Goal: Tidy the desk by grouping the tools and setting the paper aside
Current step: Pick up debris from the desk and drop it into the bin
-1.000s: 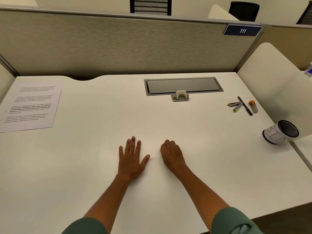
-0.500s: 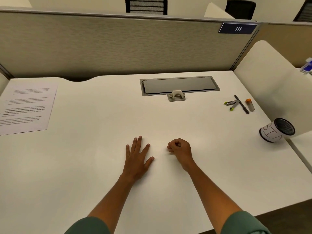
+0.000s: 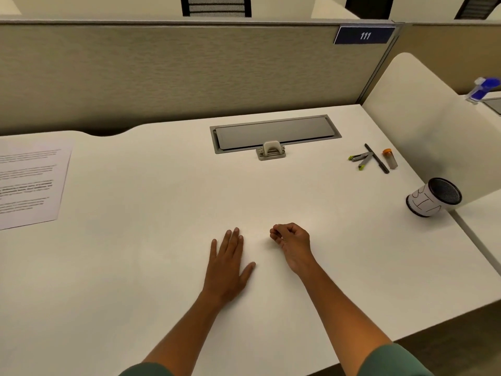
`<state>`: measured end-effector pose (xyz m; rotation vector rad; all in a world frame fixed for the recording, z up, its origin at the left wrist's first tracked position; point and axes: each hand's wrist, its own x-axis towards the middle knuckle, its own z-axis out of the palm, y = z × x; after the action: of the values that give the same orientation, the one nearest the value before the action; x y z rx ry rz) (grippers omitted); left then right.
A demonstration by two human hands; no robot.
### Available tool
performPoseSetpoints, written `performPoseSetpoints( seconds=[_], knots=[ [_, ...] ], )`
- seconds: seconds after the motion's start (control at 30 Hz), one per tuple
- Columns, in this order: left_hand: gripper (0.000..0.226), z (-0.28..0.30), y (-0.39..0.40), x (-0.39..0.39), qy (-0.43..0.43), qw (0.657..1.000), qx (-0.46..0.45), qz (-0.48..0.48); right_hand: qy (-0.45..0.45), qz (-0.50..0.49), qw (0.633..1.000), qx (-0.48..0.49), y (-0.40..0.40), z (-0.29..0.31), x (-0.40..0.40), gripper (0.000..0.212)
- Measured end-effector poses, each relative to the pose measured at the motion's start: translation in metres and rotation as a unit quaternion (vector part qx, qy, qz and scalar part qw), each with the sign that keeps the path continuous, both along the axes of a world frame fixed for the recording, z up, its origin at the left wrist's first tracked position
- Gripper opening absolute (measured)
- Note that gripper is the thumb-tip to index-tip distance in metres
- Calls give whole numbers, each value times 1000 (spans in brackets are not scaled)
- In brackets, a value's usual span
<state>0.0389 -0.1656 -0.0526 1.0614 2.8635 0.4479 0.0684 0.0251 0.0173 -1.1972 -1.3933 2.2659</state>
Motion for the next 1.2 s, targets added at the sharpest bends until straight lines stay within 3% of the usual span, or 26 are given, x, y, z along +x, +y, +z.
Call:
performPoseSetpoints(
  seconds=[0.13,0.7,1.2],
  knots=[
    [81,2,10,16,-21,999,-17,21,6,-3,1000,-11,4,-1,3,9],
    [84,18,66,9,-51,993,-76,-73,45,-73,995,-50,56,20,27,14],
    [87,65,181,-21,-7,994,-25,-105,115,-147,981,-47,174,59,50,7]
  ],
)
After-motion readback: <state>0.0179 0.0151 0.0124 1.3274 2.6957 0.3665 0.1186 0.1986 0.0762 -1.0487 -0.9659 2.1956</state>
